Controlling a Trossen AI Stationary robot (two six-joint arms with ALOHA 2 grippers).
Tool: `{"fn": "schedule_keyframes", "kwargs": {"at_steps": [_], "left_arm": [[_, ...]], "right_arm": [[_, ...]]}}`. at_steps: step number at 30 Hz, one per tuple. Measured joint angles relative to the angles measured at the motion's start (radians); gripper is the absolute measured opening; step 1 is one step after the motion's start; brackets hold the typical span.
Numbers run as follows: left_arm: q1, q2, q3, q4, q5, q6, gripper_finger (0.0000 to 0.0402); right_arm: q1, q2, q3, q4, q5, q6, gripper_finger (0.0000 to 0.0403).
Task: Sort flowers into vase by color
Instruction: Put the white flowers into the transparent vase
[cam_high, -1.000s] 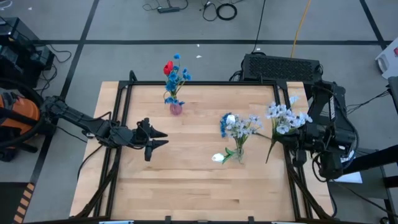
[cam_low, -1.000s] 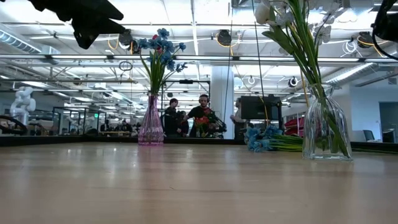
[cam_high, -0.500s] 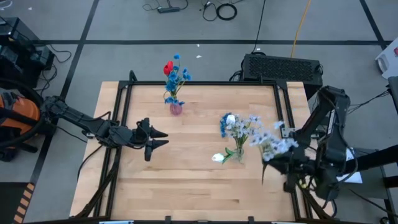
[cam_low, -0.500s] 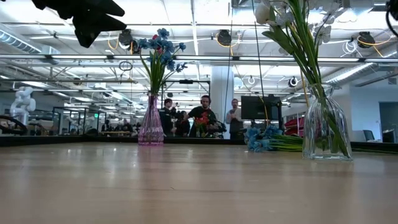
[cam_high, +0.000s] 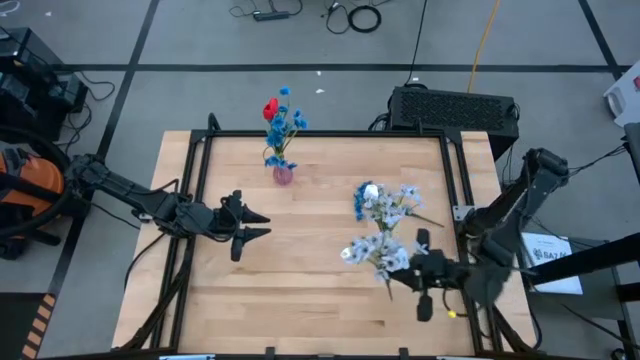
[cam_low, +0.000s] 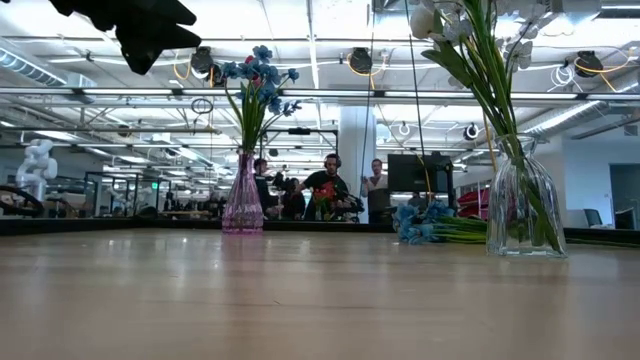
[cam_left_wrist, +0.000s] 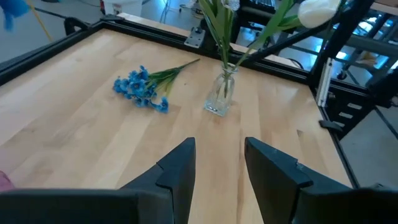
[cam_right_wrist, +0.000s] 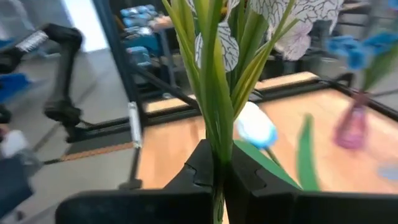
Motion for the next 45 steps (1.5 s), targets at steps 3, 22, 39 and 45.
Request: {"fn": "schedule_keyframes", "kwargs": {"at_steps": [3, 22, 39, 45], "left_arm": [[0.000, 0.000, 0.000, 0.000, 0.013, 0.014, 0.0145], [0.000, 0.000, 0.000, 0.001, 0.042, 0.018, 0.0145], [0.000, 0.000, 0.000, 0.002, -0.015, 0.016, 0.0145], [0.000, 0.000, 0.000, 0.005, -0.015, 0.016, 0.0145]], "right_arm": [[-0.074, -0.007, -0.087, 0.234, -0.133, -0.119, 0.0000], [-0.126, -0.482, -0.472, 0.420, -0.115, -0.376, 0.0000], [-0.169, -0.439, -0.472, 0.343, -0.065, -0.498, 0.0000], [-0.192, -0.403, -0.472, 0.392, -0.068, -0.514, 0.0000]]}}
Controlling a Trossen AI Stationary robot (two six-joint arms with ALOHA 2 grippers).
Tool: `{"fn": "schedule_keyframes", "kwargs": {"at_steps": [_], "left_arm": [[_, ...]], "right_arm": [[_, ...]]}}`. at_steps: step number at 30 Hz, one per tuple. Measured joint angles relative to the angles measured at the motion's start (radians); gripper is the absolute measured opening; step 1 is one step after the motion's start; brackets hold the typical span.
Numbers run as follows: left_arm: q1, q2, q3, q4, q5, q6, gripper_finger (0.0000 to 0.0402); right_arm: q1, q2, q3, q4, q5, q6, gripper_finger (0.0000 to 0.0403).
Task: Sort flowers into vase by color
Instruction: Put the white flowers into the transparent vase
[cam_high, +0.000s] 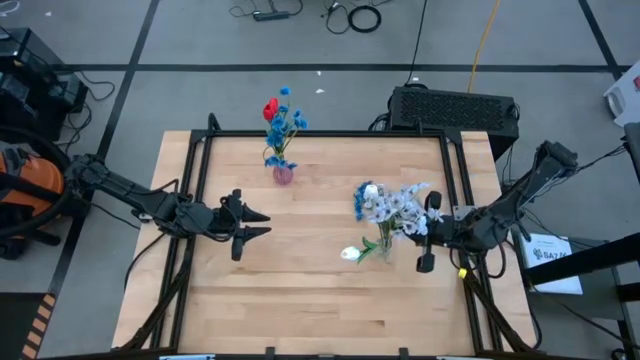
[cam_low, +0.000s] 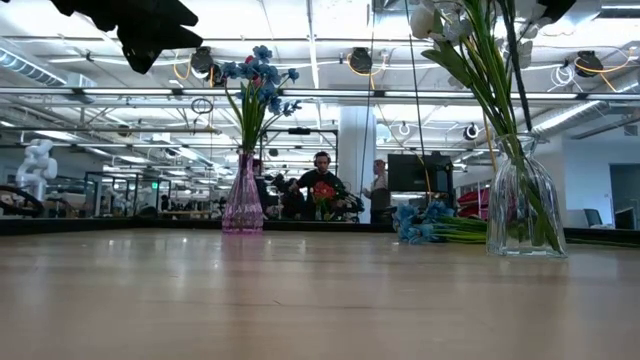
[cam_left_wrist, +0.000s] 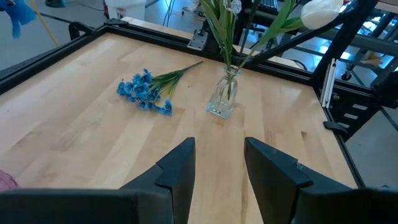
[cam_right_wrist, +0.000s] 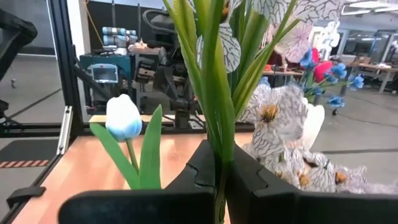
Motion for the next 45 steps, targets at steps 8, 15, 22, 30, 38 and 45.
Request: {"fn": "schedule_keyframes", "kwargs": {"at_steps": [8, 15, 22, 30, 38, 45], "left_arm": [[0.000, 0.000, 0.000, 0.000, 0.000, -0.001, 0.0145], [0.000, 0.000, 0.000, 0.000, 0.000, -0.027, 0.0145], [0.000, 0.000, 0.000, 0.006, 0.000, -0.027, 0.0145], [0.000, 0.000, 0.000, -0.004, -0.001, -0.027, 0.0145], [0.000, 0.000, 0.000, -0.003, -0.025, -0.026, 0.0145], [0.000, 0.000, 0.000, -0.003, -0.030, -0.026, 0.0145]], "right_arm": [[-0.019, 0.027, -0.046, 0.084, 0.000, -0.034, 0.0000], [-0.019, 0.028, -0.177, 0.284, -0.023, -0.008, 0.0000], [-0.019, 0.029, -0.252, 0.328, -0.027, 0.041, 0.0000], [-0.019, 0.032, -0.265, 0.309, -0.051, 0.045, 0.0000], [-0.019, 0.033, -0.265, 0.179, -0.050, 0.156, 0.0012], [-0.019, 0.041, -0.265, 0.156, -0.050, 0.184, 0.0023]]}}
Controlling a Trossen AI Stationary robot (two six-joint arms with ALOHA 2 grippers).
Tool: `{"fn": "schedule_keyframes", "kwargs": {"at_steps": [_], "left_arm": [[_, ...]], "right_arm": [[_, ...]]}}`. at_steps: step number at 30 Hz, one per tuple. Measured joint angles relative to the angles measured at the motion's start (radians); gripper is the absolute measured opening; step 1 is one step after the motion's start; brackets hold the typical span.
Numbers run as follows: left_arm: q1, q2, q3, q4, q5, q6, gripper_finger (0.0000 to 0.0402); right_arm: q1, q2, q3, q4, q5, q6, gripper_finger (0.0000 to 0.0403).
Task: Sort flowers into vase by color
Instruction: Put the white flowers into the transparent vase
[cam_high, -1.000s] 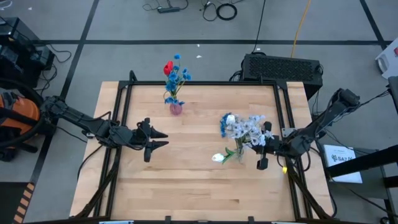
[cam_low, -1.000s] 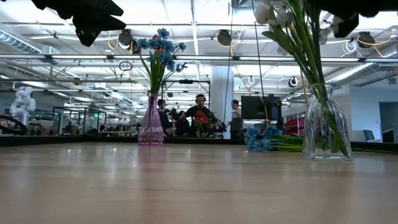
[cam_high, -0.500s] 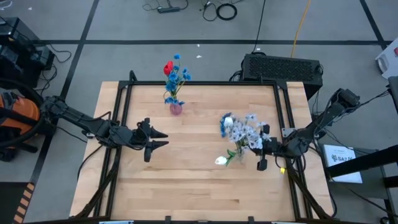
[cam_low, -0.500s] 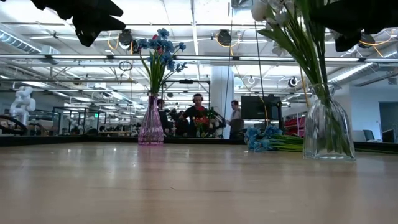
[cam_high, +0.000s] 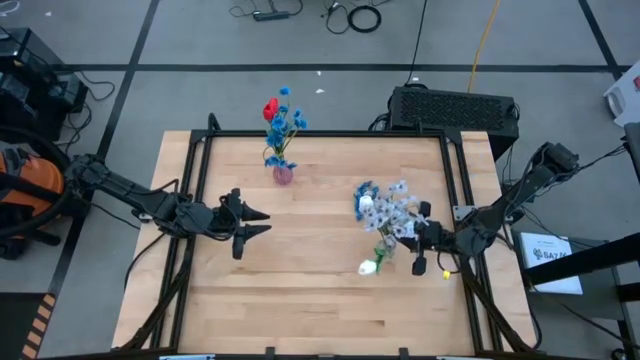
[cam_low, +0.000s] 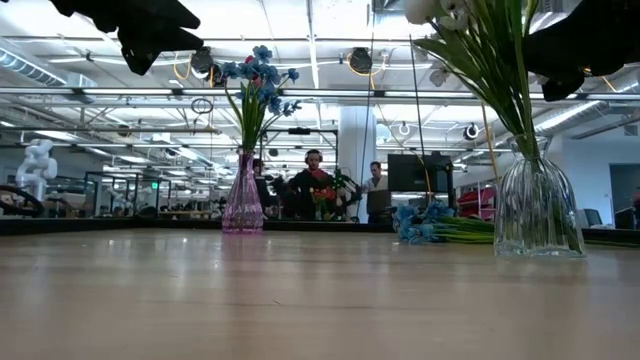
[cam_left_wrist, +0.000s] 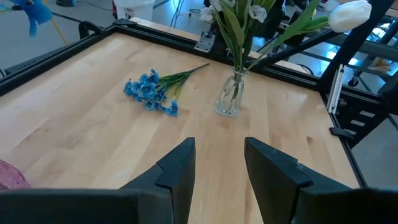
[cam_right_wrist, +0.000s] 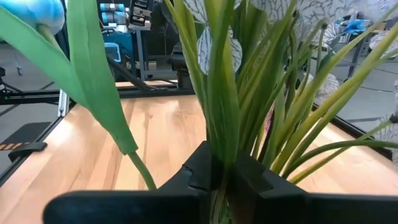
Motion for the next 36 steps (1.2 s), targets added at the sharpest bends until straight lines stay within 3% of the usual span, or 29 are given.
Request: {"fn": "schedule_keyframes", "kwargs": {"at_steps": [19, 36], "left_arm": [[0.000, 0.000, 0.000, 0.000, -0.001, 0.001, 0.0145], [0.000, 0.000, 0.000, 0.000, 0.006, -0.001, 0.0145]], "right_arm": [[0.000, 0.070, -0.001, 0.020, 0.000, 0.182, 0.0043], [0.002, 0.058, -0.001, -0.012, -0.005, 0.220, 0.0176]]}}
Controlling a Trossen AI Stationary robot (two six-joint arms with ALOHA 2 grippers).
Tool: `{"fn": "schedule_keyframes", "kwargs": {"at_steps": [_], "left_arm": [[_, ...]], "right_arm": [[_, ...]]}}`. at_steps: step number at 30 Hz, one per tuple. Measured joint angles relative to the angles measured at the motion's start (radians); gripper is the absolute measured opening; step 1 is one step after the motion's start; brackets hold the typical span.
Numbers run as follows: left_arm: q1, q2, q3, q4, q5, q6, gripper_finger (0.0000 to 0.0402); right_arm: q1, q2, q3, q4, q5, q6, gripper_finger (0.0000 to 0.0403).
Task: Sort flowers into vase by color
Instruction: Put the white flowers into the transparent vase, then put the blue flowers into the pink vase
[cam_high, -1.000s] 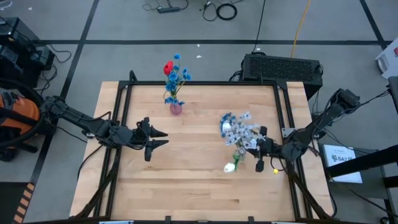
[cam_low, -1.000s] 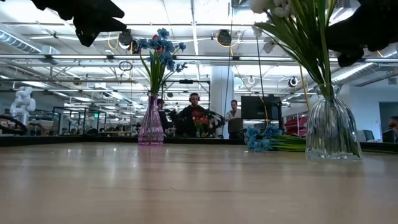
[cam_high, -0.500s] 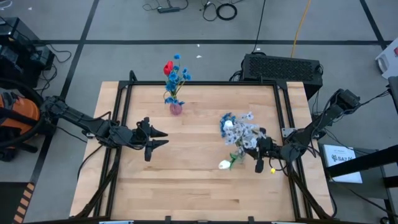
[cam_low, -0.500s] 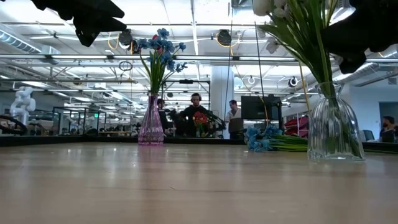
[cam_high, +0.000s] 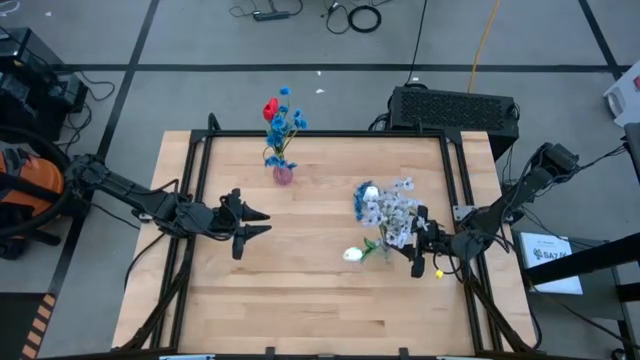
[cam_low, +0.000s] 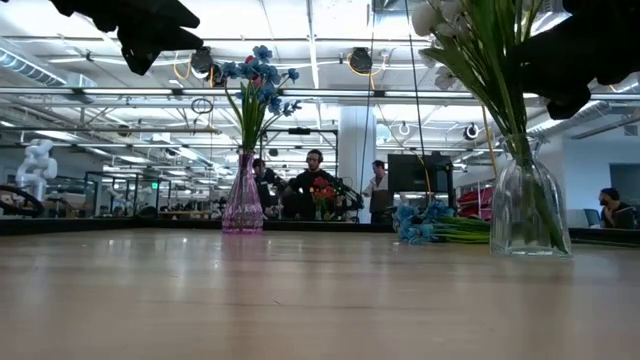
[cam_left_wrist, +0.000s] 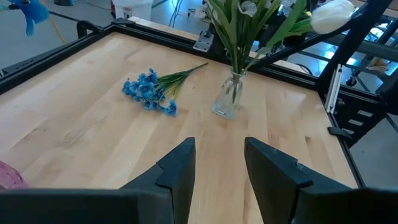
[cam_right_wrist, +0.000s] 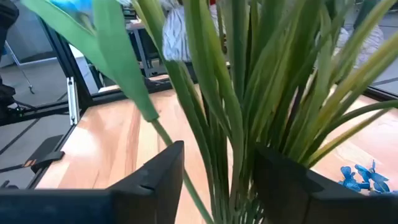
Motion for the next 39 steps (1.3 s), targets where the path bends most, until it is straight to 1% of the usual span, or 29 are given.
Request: {"fn": "schedule_keyframes", "kwargs": {"at_steps": [6, 12, 15, 20, 28, 35, 39], "left_arm": [[0.000, 0.000, 0.000, 0.000, 0.001, 0.000, 0.0145], [0.000, 0.000, 0.000, 0.000, 0.002, 0.000, 0.0145], [0.000, 0.000, 0.000, 0.000, 0.002, 0.000, 0.0145], [0.000, 0.000, 0.000, 0.000, 0.002, 0.000, 0.0145], [0.000, 0.000, 0.000, 0.000, 0.002, 0.001, 0.0145], [0.000, 0.000, 0.000, 0.000, 0.002, 0.001, 0.0145], [0.000, 0.000, 0.000, 0.000, 0.002, 0.001, 0.0145]], "right_arm": [[0.000, -0.057, 0.000, -0.021, -0.004, 0.000, 0.0195], [0.000, -0.099, 0.000, -0.055, -0.108, 0.040, 0.0196], [0.000, -0.113, 0.000, -0.098, -0.130, 0.067, 0.0196], [0.000, -0.155, 0.000, -0.182, -0.152, 0.112, 0.0178], [0.000, -0.235, 0.002, -0.238, -0.157, 0.086, 0.0146], [0.000, -0.306, 0.002, -0.370, -0.207, 0.147, 0.0139], [0.000, -0.339, 0.002, -0.428, -0.207, 0.165, 0.0137]]}}
